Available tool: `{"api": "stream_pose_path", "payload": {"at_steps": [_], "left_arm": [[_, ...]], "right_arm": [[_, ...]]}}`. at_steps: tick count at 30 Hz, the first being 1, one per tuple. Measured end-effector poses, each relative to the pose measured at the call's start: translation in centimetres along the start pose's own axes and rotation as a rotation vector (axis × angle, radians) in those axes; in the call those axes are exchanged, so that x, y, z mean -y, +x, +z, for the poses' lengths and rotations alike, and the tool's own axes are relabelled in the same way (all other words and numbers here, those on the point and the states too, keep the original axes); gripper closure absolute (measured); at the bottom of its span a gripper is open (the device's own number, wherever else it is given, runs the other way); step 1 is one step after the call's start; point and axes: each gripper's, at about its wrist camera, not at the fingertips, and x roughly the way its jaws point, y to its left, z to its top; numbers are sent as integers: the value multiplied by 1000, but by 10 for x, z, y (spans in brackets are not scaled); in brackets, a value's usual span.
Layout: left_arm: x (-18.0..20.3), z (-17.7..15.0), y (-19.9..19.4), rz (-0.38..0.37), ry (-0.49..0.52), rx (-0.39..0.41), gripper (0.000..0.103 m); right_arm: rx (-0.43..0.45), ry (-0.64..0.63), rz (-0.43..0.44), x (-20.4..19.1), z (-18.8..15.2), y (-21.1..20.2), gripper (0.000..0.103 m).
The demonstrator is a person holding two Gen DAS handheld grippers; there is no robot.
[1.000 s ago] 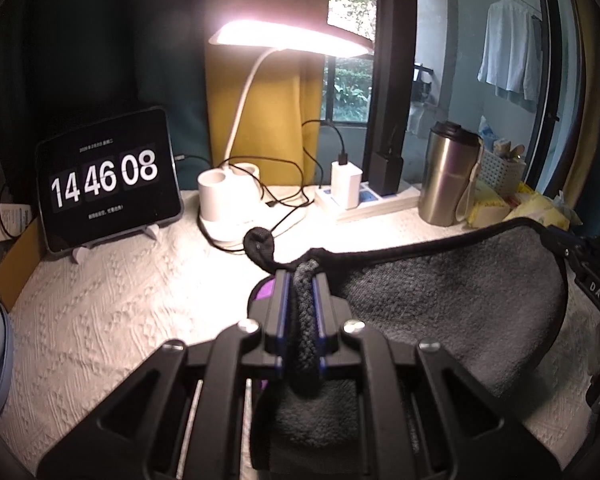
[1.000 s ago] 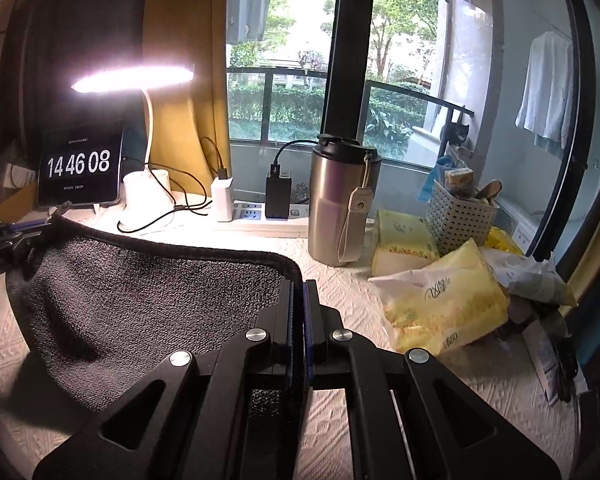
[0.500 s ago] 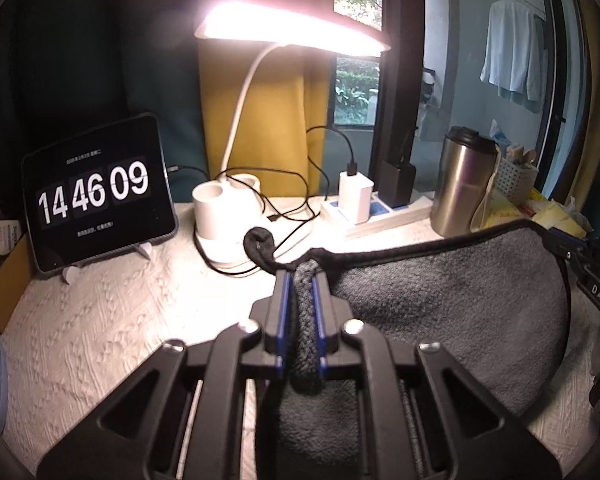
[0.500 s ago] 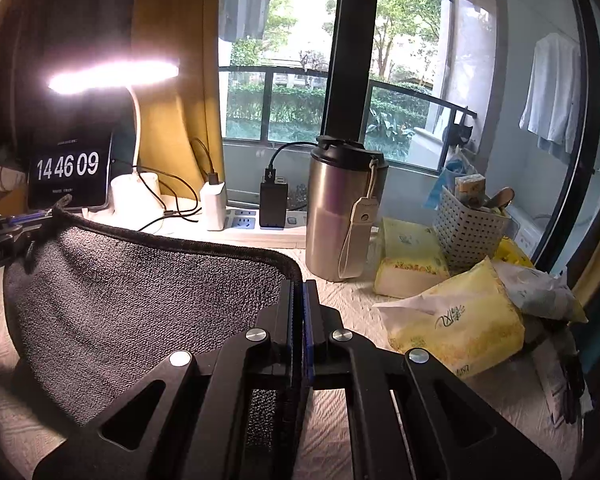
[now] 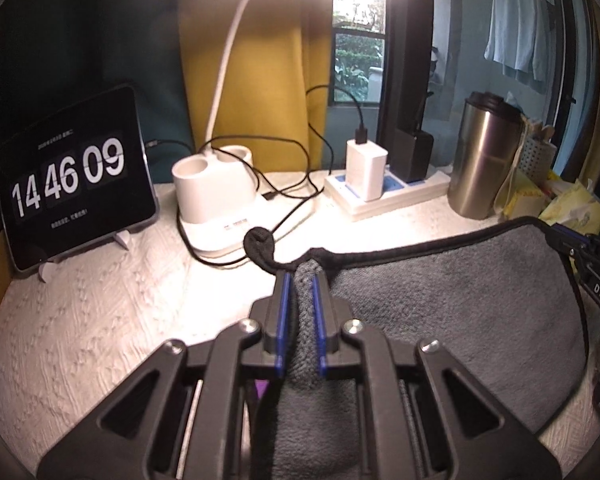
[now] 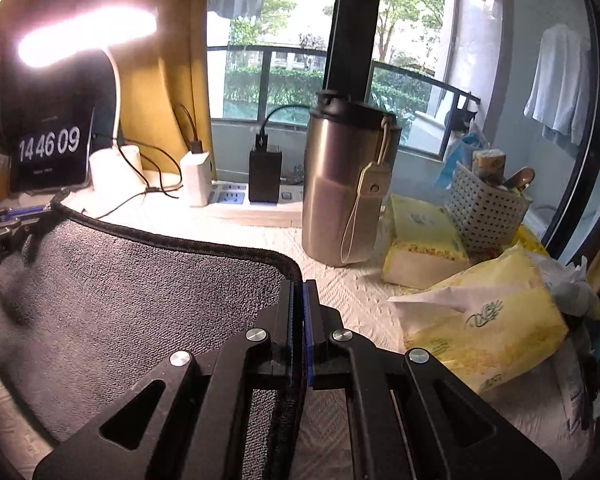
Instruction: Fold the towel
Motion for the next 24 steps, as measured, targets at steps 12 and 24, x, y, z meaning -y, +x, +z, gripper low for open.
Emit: {"api": "stream_pose_path", "payload": {"at_steps": [12, 24], "left_arm": [[-2, -12, 48, -8, -27, -151, 88], [-13, -15, 62, -14, -93, -219, 68]], "right_arm": [[-111, -17, -12, -2, -9, 35, 98], [-240, -41, -31, -7, -16, 60, 98]]}}
